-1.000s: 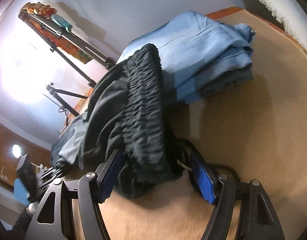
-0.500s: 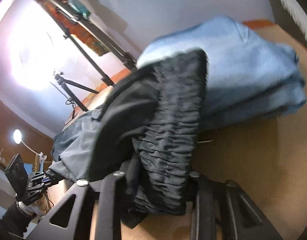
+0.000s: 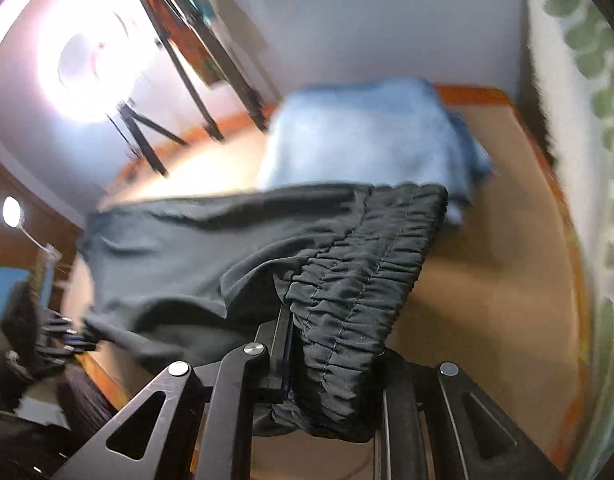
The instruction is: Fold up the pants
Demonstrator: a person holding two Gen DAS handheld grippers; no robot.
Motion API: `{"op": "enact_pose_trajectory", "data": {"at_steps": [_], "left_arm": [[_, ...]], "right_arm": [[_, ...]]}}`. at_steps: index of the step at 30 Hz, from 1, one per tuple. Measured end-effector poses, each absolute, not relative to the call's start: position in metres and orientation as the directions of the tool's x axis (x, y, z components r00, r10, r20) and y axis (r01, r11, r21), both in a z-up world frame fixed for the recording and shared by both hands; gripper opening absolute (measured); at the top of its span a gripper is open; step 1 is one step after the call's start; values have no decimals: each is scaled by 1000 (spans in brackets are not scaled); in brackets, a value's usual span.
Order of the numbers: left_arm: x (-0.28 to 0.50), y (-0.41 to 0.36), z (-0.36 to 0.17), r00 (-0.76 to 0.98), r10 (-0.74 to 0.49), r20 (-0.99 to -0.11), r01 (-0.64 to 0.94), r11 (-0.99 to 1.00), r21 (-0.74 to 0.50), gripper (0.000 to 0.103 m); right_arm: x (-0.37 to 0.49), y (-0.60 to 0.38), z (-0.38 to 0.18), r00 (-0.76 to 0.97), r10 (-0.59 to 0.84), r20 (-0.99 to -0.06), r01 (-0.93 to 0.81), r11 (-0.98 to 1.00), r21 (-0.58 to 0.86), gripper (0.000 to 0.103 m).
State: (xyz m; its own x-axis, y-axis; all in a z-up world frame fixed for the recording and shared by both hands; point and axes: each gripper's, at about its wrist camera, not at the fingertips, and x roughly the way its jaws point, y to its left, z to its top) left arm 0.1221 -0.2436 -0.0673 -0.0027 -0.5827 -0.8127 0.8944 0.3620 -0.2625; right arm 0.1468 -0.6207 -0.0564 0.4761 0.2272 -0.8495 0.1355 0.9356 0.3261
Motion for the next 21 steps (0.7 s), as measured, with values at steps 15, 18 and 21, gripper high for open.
{"op": "enact_pose_trajectory", "data": {"at_steps": [15,18,21], "left_arm": [[164,-193,-44,92,-582,-808,821,504,-270,14],[197,-180,-41,221,-539,-813,788,590,-177,14],[232,-179,-48,299,-491,-818,758,643,-109,14]], "right_arm": [[138,-618,-59,464,31,-885,119,988,97,48],[138,-612,-52,443,-6,-896,85,996,35,54],[136,-617,-50,402,3,-916,69,997,34,56]]}}
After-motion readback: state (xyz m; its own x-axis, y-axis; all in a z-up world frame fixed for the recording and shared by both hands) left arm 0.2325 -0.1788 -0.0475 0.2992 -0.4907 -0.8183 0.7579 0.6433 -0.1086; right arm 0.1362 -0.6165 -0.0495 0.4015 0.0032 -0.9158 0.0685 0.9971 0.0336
